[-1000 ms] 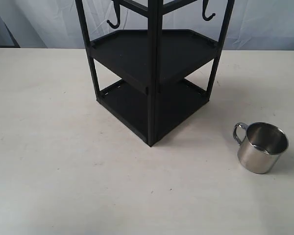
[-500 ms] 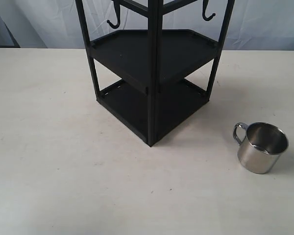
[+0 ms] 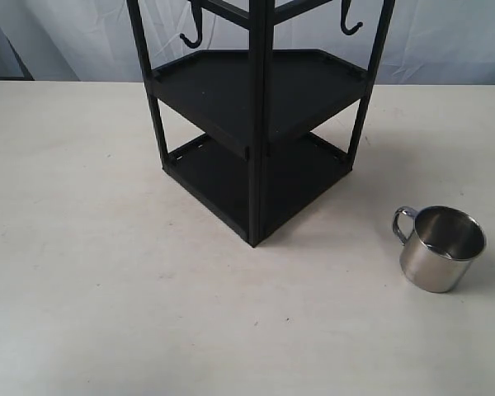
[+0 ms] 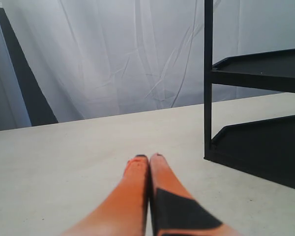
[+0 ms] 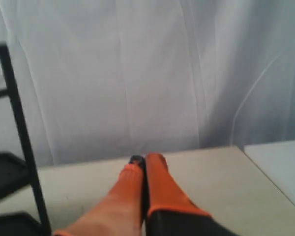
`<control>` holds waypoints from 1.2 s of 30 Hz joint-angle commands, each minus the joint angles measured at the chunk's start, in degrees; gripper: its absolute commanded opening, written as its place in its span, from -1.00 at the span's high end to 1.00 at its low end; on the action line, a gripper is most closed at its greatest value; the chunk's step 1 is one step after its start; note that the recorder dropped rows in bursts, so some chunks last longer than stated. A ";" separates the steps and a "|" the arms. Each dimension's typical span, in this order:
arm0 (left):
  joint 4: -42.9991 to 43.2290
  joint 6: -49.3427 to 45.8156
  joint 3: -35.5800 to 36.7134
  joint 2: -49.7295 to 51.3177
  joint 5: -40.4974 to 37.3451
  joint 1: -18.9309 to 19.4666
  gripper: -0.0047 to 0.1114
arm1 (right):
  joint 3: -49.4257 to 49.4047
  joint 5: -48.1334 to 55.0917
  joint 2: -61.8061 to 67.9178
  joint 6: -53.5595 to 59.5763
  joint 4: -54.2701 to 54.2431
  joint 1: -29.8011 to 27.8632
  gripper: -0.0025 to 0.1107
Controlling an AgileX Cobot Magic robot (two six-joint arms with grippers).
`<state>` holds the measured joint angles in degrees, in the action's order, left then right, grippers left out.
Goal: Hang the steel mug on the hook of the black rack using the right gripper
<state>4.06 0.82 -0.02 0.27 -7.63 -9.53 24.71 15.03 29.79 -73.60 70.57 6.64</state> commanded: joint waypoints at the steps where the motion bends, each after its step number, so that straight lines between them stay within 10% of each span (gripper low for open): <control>1: 0.04 0.14 0.02 -0.27 0.30 -0.27 0.89 | 5.44 9.60 16.19 16.30 -15.02 -0.23 0.97; 9: 0.04 0.14 0.02 -0.27 0.30 -0.27 0.89 | 24.35 35.58 42.29 57.84 -56.57 -0.23 0.97; 15: 0.04 0.14 0.02 -0.27 0.30 -0.27 0.89 | 26.46 35.83 47.22 58.71 -58.00 -0.23 0.95; 24: 0.04 0.14 0.02 -0.27 0.30 -0.27 0.89 | 26.46 34.06 52.75 58.82 -59.25 -0.23 0.04; 36: 0.04 0.14 0.02 -0.27 0.30 -0.27 0.89 | 26.46 25.57 63.70 58.61 -61.71 -1.85 0.10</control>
<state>4.06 0.82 -0.02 0.27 -7.63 -9.53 50.82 42.53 91.84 -15.13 9.62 5.68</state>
